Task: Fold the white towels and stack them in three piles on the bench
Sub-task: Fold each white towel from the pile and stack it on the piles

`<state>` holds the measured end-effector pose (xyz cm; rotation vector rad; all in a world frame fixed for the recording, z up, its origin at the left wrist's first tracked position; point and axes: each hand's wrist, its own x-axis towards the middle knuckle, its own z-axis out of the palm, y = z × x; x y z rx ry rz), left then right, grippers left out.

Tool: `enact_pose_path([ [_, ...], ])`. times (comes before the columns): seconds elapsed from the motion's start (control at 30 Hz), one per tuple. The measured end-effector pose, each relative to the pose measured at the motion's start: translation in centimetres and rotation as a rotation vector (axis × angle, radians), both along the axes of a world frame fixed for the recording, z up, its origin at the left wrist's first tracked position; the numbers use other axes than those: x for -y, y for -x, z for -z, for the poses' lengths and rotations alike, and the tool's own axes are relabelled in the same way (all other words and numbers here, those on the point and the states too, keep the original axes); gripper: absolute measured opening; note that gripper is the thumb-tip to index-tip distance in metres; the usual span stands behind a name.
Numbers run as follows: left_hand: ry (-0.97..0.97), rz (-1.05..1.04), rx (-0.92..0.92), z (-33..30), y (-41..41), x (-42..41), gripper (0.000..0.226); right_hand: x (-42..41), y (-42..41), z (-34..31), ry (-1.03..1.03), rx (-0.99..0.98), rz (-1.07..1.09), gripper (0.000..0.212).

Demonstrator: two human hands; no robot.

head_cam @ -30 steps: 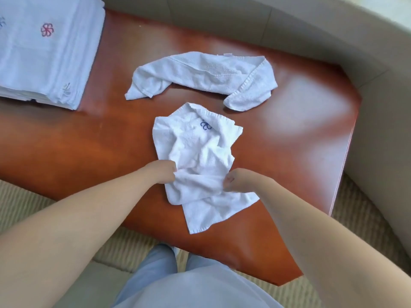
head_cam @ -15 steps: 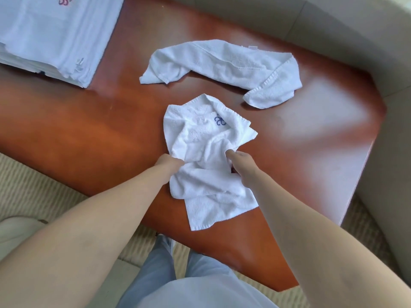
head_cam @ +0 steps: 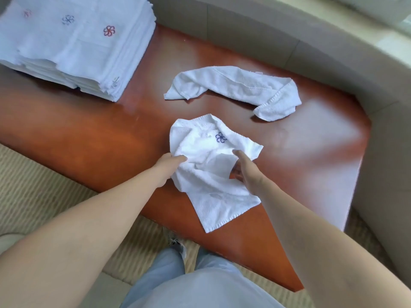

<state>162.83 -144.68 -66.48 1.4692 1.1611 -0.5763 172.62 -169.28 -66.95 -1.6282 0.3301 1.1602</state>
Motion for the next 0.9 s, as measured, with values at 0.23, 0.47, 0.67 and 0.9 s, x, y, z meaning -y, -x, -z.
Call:
enact_pose_path([
  [0.23, 0.064, 0.003, 0.166, -6.7, 2.0, -2.9, 0.027, -2.0, 3.4, -5.0, 0.142, 0.215, 0.185, 0.015],
  [0.47, -0.056, 0.102, 0.442, -15.3, 2.1, -6.8, 0.025, -1.7, 2.9, -15.1, 0.176, 0.361, 0.433, 0.014],
  [0.67, -0.096, 0.072, 0.619, -21.3, 1.7, -9.4, 0.017, -0.8, 3.6, -23.5, -0.188, 0.380, 0.657, 0.024],
  [0.9, -0.017, -0.050, 0.707, -23.5, 1.4, -12.6, 0.012, -1.7, 5.3, -25.5, -0.310, 0.410, 0.514, 0.031],
])
